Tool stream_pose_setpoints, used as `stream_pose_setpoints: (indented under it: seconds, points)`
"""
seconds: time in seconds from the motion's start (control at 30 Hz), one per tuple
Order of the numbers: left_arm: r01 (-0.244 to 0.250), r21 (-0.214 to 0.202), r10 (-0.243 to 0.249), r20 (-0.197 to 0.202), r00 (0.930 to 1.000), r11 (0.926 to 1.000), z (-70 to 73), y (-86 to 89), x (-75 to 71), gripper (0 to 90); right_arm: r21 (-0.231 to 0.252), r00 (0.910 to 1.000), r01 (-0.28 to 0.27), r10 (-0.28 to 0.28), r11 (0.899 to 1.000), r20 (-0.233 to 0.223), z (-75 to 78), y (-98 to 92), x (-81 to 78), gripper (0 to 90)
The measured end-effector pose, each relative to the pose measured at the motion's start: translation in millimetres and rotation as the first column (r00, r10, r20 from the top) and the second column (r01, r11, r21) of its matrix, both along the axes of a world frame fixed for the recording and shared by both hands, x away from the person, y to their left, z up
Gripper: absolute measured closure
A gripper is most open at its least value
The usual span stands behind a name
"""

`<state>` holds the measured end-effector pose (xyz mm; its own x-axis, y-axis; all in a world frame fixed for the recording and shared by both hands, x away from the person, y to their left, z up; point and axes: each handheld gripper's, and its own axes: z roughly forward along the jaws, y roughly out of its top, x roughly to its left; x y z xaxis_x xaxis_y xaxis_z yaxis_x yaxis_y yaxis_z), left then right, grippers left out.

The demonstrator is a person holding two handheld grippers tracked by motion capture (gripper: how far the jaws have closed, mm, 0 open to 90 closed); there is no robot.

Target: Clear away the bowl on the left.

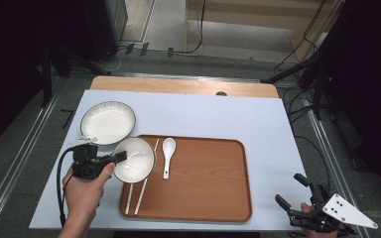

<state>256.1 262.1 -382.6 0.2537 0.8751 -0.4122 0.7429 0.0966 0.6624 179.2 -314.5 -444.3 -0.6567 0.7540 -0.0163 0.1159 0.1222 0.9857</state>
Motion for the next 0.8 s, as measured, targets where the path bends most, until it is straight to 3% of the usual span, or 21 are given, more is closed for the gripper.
stream_pose_setpoints:
  seconds: [0.23,0.5,0.67,0.8]
  points:
    - [0.034,0.003,-0.034,-0.002,0.9994,0.9994,-2.8,-15.9,-9.6,81.8,-0.001,1.0000,0.004,-0.004,1.000,0.001,0.2,-1.3,-0.3,13.1]
    - [0.081,-0.004,-0.081,-0.031,0.9962,0.9967,-13.2,-30.9,-23.0,81.8,-0.003,1.0000,0.007,-0.007,1.000,0.005,0.8,-1.8,-1.8,13.1]
    - [0.120,0.015,-0.119,-0.034,0.9923,0.9927,-14.5,-41.2,-32.2,81.8,-0.003,1.0000,0.008,-0.008,1.000,0.005,0.7,-1.7,-1.5,13.1]
    - [0.151,0.002,-0.151,-0.052,0.9872,0.9885,-17.9,-47.2,-37.2,81.8,-0.009,1.0000,0.007,-0.007,1.000,0.002,0.5,-0.3,-1.1,13.1]
